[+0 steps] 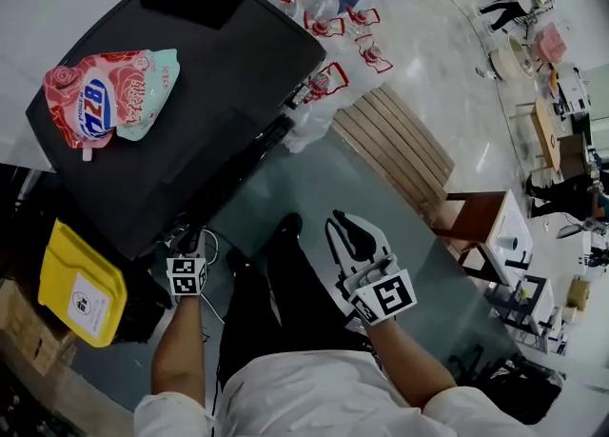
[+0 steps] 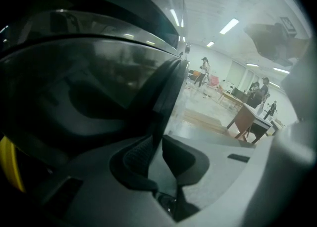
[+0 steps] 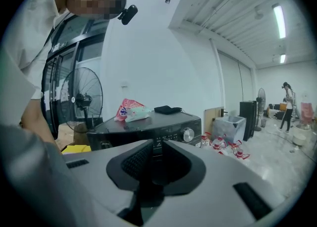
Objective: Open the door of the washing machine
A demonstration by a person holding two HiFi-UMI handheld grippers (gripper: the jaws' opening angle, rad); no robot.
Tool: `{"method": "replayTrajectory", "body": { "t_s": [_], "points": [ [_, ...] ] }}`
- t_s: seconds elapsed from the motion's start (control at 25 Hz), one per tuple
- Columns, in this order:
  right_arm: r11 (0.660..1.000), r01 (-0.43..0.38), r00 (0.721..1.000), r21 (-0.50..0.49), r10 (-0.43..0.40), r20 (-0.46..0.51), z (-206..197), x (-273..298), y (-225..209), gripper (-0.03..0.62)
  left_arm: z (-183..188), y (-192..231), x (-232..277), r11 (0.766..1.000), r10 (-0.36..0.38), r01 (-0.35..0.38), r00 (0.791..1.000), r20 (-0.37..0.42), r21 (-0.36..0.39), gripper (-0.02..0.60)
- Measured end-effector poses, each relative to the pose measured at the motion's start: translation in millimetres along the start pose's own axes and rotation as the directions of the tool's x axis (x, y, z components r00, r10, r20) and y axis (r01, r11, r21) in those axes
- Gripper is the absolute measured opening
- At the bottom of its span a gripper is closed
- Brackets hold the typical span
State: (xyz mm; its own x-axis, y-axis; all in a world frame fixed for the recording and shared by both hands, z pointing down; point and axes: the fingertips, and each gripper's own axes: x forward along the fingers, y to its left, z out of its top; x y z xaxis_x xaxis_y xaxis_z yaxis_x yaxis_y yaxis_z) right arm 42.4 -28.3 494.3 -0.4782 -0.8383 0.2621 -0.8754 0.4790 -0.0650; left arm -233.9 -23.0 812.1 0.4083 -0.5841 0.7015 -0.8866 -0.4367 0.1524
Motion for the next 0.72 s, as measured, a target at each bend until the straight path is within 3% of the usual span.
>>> {"method": "replayTrajectory", "body": {
  "t_s": [0.44, 0.6, 0.72],
  "points": [
    [0.998, 0.052, 0.999, 0.027, -0.052, -0.002, -12, -21, -6, 0.074, 0, 0, -4, 0.998, 0.038, -0.037, 0.999, 0.022, -0.057, 0.035],
    [0.999, 0.030, 0.999, 0.026, -0.030, -0.022, -21, -26, -6, 0.074, -5, 3, -9, 0.999, 0.040, -0.040, 0.999, 0.006, -0.031, 0.034],
    [1.000, 0.015, 0.999, 0.018, -0.014, -0.035, -22, -34, -13, 0.074, -4, -1, -7, 0.999, 0.025, -0.025, 1.000, -0.012, 0.031, 0.034]
  ]
}}
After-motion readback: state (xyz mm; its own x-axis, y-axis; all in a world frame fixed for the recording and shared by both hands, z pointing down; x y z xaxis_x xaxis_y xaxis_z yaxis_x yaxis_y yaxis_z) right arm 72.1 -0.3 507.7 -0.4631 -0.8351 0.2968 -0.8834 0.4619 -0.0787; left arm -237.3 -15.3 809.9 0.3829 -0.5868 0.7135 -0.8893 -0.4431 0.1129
